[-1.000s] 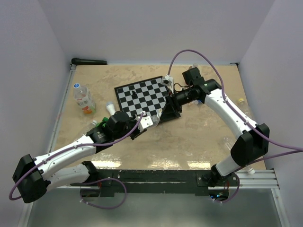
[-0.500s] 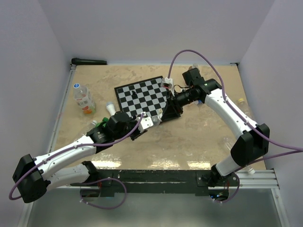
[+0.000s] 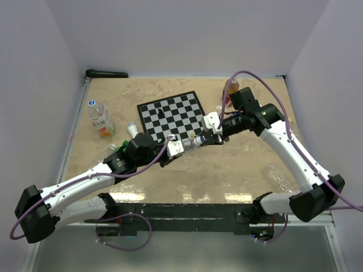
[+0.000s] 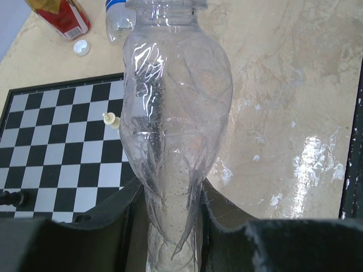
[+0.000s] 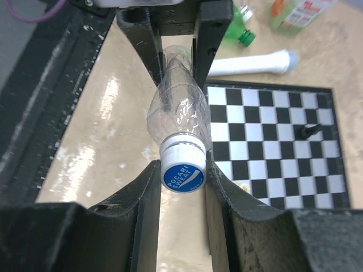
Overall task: Unscrew the bottle caps
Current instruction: Unscrew the bottle cap from the plastic bottle.
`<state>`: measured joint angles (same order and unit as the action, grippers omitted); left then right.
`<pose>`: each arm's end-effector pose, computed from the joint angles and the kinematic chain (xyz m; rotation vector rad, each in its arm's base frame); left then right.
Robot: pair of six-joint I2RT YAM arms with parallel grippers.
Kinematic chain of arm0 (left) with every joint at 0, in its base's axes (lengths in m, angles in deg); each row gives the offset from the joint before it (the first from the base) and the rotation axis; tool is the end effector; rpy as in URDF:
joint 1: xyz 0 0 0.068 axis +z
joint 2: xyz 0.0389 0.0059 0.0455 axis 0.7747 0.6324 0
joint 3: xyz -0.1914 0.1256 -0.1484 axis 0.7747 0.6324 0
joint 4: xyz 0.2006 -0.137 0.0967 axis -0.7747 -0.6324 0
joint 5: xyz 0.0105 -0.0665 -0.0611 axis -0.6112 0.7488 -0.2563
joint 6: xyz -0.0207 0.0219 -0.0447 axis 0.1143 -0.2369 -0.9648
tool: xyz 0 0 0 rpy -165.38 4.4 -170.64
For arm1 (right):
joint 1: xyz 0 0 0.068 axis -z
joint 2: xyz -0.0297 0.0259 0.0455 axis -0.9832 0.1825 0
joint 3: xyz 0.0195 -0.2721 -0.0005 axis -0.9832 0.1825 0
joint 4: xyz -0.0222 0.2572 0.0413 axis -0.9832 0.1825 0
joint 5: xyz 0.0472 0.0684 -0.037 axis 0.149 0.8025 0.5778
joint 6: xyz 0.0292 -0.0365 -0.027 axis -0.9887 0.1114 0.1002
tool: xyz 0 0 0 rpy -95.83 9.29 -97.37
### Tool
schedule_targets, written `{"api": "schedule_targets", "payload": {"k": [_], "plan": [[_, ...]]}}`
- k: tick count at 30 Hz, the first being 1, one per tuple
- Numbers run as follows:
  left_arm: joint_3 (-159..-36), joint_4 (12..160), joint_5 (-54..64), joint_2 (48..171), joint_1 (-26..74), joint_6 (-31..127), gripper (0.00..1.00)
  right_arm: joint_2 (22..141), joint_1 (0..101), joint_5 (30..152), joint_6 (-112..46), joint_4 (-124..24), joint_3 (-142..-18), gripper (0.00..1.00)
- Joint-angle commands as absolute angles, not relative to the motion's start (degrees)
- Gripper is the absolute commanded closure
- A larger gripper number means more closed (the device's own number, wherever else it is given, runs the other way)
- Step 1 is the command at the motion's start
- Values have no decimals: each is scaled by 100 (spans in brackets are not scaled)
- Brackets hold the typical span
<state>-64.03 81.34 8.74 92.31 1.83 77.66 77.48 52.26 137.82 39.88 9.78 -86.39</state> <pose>0.1468 -0.1802 0.2716 1.2096 1.5807 -0.5660 0.2136 0.1426 0.3724 -1.8010 1.2253 0.8317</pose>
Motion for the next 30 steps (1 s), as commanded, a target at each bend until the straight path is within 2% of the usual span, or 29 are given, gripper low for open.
{"api": "schedule_targets", "payload": {"k": [1,14,17,21,23,26,30], "plan": [[-6418,7804,598,9177,261,7673,100,7261,5294,13550,5101,747,-8390,100],[-6418,7796,642,9177,261,7682,100,7147,5294,13709,4820,597,-8170,89],[-6418,7804,642,9186,261,7673,100,7129,5294,13709,4461,431,-8178,75],[-6418,7796,642,9177,261,7691,100,7076,5294,13542,3259,-78,-8222,47],[-6418,7804,651,9177,261,7682,100,7085,5294,13542,3150,17,-8301,34],[-6418,7796,651,9168,261,7682,100,7068,5303,13498,3062,157,-8354,19],[-6427,7795,659,9160,261,7691,100,6980,5338,13454,3009,246,-8319,9]]}}
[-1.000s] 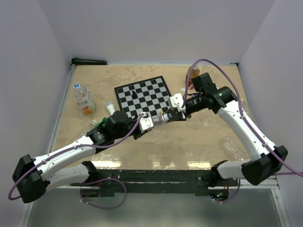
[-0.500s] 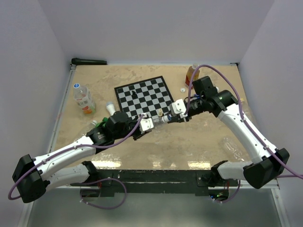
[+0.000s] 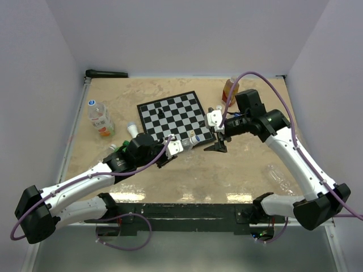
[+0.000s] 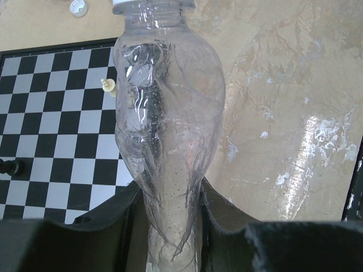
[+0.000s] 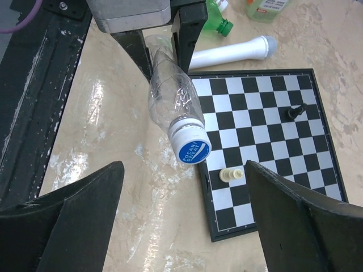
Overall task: Unscrew the bottle caps
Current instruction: Unscrew the bottle cap from the plastic bottle.
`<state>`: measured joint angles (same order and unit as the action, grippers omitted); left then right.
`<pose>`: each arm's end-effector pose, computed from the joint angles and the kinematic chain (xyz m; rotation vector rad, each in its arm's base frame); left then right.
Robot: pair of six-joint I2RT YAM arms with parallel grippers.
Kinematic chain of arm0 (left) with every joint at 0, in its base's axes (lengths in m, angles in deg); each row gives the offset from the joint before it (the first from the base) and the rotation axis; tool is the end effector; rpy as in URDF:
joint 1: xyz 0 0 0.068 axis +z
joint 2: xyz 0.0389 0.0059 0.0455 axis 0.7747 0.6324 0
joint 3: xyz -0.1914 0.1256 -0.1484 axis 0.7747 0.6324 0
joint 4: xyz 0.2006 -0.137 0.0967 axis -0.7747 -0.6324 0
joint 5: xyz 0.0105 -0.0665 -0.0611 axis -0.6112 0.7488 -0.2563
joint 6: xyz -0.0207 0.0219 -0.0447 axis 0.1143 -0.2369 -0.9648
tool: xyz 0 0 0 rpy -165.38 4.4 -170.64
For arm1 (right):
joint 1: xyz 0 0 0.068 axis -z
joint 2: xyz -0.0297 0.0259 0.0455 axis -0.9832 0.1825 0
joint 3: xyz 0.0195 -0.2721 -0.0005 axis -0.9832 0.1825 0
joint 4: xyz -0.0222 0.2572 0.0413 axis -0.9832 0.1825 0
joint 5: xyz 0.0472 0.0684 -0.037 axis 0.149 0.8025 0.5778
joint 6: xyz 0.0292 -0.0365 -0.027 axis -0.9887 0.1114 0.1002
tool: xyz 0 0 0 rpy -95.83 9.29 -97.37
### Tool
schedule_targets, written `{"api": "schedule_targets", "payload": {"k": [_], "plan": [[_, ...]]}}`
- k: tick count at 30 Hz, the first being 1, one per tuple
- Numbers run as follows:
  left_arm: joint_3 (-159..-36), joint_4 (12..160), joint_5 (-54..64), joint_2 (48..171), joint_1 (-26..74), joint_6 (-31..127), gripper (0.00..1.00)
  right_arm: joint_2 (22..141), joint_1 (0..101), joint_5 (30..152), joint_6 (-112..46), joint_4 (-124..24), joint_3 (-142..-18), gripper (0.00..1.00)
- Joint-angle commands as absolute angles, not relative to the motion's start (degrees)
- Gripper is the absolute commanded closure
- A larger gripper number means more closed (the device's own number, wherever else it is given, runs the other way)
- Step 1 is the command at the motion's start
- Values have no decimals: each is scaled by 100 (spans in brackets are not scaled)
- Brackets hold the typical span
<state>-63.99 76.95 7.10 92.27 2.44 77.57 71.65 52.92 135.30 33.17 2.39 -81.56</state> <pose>0.1472 -0.1754 0.2638 1.2204 1.6657 -0.5235 0.2017 0.1323 0.3771 -1.7143 1.2521 0.7526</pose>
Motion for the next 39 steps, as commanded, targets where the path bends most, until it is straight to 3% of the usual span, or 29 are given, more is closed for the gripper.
{"api": "schedule_targets", "payload": {"k": [1,10,39], "plan": [[-6418,7787,659,9160,261,7691,100,6962,5364,13445,2992,272,-8310,8],[-6418,7795,651,9151,261,7691,100,6822,5742,13612,3080,448,-8091,3],[-6418,7787,668,9168,261,7699,100,6690,6085,13902,3167,466,-7713,2]]}}
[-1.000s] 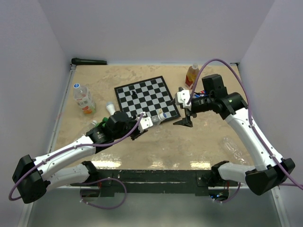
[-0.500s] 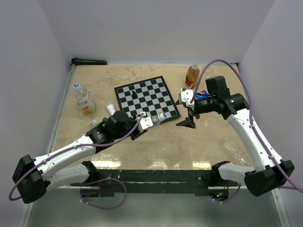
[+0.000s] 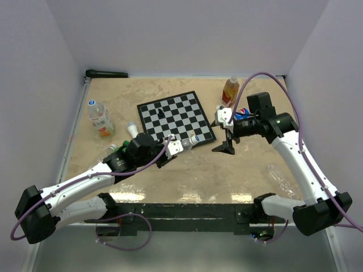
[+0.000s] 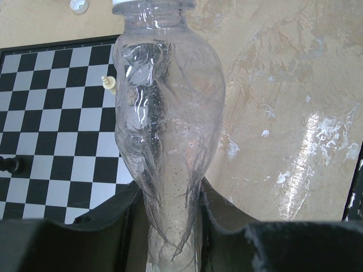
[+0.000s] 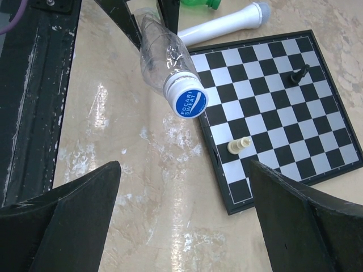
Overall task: Unscrew the bottle caps
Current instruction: Unscrew the bottle cap from the plastic bottle.
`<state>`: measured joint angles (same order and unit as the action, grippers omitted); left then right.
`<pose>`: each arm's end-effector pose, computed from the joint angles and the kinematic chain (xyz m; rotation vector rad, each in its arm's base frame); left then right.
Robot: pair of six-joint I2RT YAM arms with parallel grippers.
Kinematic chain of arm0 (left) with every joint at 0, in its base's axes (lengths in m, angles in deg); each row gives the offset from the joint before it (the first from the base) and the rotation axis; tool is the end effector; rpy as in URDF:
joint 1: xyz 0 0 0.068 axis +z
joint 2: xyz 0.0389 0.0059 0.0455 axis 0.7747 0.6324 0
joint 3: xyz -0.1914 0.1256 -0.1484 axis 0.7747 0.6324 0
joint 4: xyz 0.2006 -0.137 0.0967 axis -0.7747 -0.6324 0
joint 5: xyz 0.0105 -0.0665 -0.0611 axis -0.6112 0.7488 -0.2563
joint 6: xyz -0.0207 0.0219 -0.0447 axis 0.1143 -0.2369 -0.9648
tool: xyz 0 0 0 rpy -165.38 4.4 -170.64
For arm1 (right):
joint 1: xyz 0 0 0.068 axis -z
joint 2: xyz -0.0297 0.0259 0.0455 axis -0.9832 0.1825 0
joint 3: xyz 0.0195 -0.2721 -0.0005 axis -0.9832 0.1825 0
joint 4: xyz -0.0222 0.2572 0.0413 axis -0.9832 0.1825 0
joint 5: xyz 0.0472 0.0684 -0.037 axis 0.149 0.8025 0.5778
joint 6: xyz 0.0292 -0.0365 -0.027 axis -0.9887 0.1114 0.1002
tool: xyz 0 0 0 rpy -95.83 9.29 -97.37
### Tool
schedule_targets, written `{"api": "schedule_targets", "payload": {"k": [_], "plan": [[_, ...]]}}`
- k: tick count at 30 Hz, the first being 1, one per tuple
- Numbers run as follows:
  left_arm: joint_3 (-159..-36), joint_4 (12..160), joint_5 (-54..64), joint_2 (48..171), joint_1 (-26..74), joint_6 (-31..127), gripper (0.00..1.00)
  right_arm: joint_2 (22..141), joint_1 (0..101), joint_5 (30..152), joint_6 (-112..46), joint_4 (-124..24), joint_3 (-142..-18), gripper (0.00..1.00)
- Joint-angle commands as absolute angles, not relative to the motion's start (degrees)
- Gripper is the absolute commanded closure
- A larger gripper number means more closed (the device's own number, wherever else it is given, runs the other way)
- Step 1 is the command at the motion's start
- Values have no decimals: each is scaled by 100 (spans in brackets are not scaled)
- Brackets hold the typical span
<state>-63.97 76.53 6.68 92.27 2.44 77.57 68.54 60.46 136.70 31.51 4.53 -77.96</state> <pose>0.1471 -0.1750 0.2629 1.2201 1.6749 -0.5151 0.2016 0.0998 0.3678 -1.6009 1.3990 0.7468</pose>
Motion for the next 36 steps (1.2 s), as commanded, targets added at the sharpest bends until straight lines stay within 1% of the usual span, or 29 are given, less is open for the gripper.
{"api": "schedule_targets", "payload": {"k": [1,5,8,11,15,18,20,22,24,32,36], "plan": [[-6418,7787,668,9151,261,7708,100,6690,6085,13893,3167,483,-7704,2],[-6409,7787,677,9177,261,7708,100,6751,6111,13946,2861,448,-7739,2],[-6409,7787,677,9177,261,7708,100,6909,6112,13972,2081,326,-7879,2],[-6401,7795,677,9204,261,7708,100,7330,6103,13972,1156,289,-8063,2],[-6409,7787,651,9213,261,7708,100,7971,6112,14472,1408,1035,-8371,2],[-6401,7787,642,9204,261,7699,100,8166,6112,14658,1620,1283,-8451,2],[-6401,7787,651,9212,261,7699,100,8140,6112,14492,1507,1039,-8407,2],[-6409,7795,659,9212,261,7699,100,8044,6112,14219,947,530,-8267,2],[-6409,7795,659,9212,253,7691,100,7991,6112,14166,716,343,-8187,2],[-6409,7795,651,9212,261,7699,100,7982,6112,14122,391,317,-8363,2],[-6401,7795,642,9212,261,7682,100,7832,6111,13841,-356,-298,-8214,2]]}}
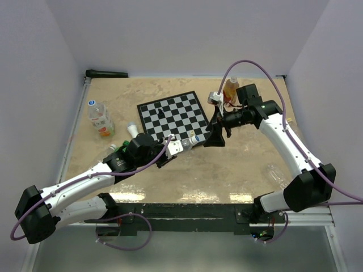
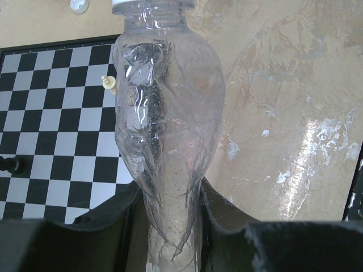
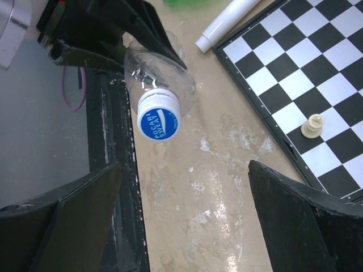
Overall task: Unscrew the bottle caps
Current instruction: Unscrew the bottle cap from the plastic bottle.
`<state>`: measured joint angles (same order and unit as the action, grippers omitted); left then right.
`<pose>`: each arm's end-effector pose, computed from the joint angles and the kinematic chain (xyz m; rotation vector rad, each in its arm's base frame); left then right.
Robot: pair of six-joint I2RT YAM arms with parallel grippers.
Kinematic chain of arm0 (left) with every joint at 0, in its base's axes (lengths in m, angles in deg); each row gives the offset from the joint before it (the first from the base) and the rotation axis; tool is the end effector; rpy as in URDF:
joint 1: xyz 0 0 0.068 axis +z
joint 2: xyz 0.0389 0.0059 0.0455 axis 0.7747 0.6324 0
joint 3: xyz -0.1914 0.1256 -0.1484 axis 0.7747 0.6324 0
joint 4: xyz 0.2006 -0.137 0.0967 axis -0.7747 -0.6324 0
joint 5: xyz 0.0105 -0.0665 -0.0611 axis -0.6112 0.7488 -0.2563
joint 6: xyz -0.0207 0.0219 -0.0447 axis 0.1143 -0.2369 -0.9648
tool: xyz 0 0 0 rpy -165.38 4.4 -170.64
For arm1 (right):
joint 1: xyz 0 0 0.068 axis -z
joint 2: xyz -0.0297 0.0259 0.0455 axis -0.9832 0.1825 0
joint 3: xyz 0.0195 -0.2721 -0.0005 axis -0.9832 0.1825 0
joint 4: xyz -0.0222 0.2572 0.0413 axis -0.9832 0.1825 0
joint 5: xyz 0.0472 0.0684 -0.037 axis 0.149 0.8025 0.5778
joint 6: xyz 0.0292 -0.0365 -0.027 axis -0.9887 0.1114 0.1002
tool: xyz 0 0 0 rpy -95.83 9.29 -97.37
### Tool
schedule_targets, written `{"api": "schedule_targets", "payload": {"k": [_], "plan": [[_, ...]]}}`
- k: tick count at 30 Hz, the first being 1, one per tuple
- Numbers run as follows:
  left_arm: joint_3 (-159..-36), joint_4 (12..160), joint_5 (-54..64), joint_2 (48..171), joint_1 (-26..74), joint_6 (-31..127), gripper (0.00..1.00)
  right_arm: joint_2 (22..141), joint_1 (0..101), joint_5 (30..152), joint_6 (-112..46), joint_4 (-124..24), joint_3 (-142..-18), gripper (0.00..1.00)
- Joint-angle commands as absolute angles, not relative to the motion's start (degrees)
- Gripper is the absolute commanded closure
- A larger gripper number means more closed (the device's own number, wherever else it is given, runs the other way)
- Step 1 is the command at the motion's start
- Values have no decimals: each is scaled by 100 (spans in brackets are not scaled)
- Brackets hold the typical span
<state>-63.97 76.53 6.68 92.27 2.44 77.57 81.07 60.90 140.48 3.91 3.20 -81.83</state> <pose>0.1471 -0.1750 0.2629 1.2201 1.6749 -0.5151 0.2533 0.1169 0.3405 -1.2530 1.8916 1.1574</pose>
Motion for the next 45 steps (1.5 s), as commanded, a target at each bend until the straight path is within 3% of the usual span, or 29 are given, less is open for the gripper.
{"api": "schedule_targets", "payload": {"k": [1,17,24,29,33,36,39,42,45], "plan": [[-6409,7795,659,9221,261,7691,100,7797,6103,13858,-418,-369,-8161,2],[-6409,7795,659,9265,261,7691,100,8183,5575,13788,-1350,-792,-8213,5],[-6409,7804,686,9265,261,7691,100,8228,5540,13937,-1385,-782,-8205,26],[-6409,7795,677,9256,261,7691,100,8307,5514,14078,-1306,-721,-8249,52],[-6409,7795,668,9248,261,7682,100,8333,5479,14131,-991,-528,-8301,79],[-6409,7795,677,9239,261,7699,100,8333,5470,14113,-447,-247,-8389,92],[-6409,7787,721,9230,261,7699,100,8455,5461,14104,1016,611,-8625,100],[-6409,7787,782,9239,261,7691,100,8763,5444,13982,3388,2060,-8995,100],[-6401,7787,818,9230,261,7699,100,8808,5435,13771,4175,2179,-9031,100]]}}
